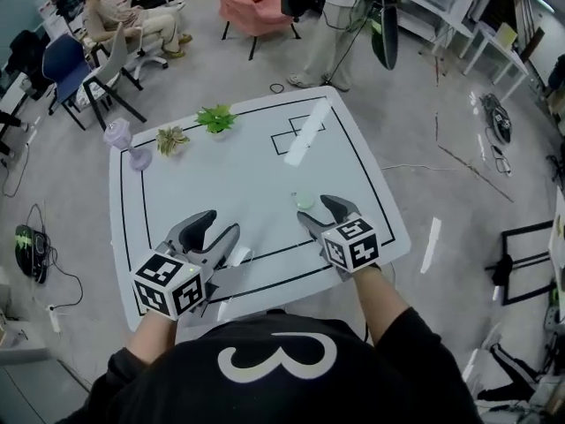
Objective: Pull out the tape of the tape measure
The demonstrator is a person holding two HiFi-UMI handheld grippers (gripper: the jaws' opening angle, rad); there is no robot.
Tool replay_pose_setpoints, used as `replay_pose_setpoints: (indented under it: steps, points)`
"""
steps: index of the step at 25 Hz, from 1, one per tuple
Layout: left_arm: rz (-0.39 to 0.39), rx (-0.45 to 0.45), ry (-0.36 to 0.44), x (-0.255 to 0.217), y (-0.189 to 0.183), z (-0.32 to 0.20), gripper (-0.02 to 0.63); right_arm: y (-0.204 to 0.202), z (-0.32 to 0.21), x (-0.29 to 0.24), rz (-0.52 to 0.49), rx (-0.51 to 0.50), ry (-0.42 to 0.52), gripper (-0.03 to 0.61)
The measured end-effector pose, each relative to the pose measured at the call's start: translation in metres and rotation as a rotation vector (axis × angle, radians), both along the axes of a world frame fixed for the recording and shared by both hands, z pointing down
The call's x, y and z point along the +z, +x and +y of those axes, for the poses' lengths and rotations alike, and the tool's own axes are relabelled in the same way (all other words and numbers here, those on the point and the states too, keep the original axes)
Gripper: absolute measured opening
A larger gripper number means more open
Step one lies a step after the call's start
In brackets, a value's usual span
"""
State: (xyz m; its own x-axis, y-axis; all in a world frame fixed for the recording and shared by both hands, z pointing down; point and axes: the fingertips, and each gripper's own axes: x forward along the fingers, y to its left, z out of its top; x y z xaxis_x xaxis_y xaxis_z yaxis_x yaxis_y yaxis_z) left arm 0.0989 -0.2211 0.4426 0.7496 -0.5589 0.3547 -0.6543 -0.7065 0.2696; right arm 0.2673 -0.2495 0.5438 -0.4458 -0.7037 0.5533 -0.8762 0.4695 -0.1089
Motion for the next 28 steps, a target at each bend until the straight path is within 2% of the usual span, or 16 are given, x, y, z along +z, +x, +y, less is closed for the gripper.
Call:
replay_pose_setpoints:
  steps: [4, 10, 18, 23, 28]
  points:
    - [-0.002, -0.061, -0.014, 0.007, -0.005, -0.005, 0.198, 0.0, -0.021, 0.021, 0.054, -0.062, -0.051, 0.258]
    - [-0.016, -0.102, -0.044, 0.017, -0.017, -0.009, 0.198, -0.002, -0.032, 0.048, 0.114, -0.1, -0.128, 0.258]
    - [-0.007, -0.116, -0.075, 0.016, -0.03, -0.009, 0.198, 0.004, -0.035, 0.061, 0.175, -0.088, -0.162, 0.256]
    - [-0.008, -0.118, -0.095, 0.015, -0.041, -0.013, 0.198, 0.003, -0.035, 0.061, 0.175, -0.08, -0.171, 0.252]
    - [0.0, -0.119, -0.114, 0.013, -0.047, -0.014, 0.196, 0.007, -0.039, 0.061, 0.174, -0.056, -0.189, 0.219]
